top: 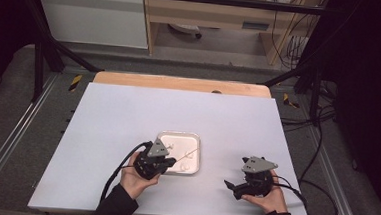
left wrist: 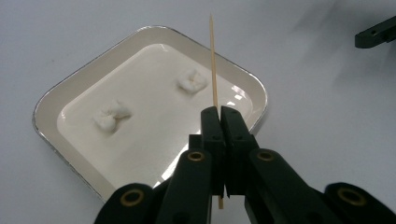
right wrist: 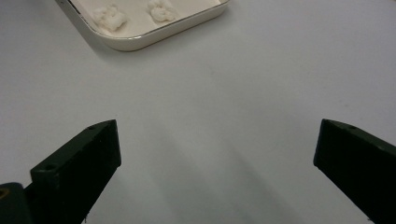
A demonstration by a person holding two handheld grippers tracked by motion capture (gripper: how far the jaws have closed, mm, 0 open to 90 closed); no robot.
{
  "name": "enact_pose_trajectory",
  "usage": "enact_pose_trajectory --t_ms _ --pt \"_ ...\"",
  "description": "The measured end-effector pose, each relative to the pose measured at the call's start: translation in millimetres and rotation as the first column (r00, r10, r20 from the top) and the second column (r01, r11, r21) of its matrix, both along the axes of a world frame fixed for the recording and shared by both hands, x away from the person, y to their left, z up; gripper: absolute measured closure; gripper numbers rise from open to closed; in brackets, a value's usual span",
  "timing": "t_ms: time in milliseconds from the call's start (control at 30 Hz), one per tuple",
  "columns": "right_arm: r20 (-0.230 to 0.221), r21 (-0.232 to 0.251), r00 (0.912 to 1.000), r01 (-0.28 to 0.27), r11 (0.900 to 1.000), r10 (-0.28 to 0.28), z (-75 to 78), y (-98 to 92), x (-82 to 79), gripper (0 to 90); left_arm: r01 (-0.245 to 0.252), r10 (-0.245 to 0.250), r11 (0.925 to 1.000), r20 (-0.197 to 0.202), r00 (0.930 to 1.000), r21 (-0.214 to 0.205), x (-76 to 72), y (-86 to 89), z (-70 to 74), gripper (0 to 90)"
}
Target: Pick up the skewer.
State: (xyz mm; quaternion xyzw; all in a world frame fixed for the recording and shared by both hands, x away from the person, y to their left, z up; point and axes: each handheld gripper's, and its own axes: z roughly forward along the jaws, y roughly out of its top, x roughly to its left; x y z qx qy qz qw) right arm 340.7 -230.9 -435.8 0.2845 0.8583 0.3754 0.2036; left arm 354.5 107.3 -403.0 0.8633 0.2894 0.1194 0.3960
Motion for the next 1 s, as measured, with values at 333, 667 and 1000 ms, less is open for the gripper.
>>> enact_pose_trajectory --t_ms 333,667,1000 --pt "0.054 -0.064 0.9979 -0.033 0.9974 0.036 5.2 10.9 -1.4 2.7 0.039 -0.039 0.9992 0.005 0.9992 0.009 -2.6 -11.5 4.9 89.2" --pt "0.102 -0.149 0.992 -0.059 0.9871 0.075 12.2 21.0 -0.8 4.3 0.071 -0.071 0.9971 0.002 0.9975 0.026 0.9 -24.2 10.1 89.2" --pt "0.157 -0.207 0.9808 -0.081 0.975 0.115 15.0 29.2 -1.0 7.6 0.112 -0.112 0.9923 0.0 0.9937 0.054 4.2 -39.0 15.8 89.2"
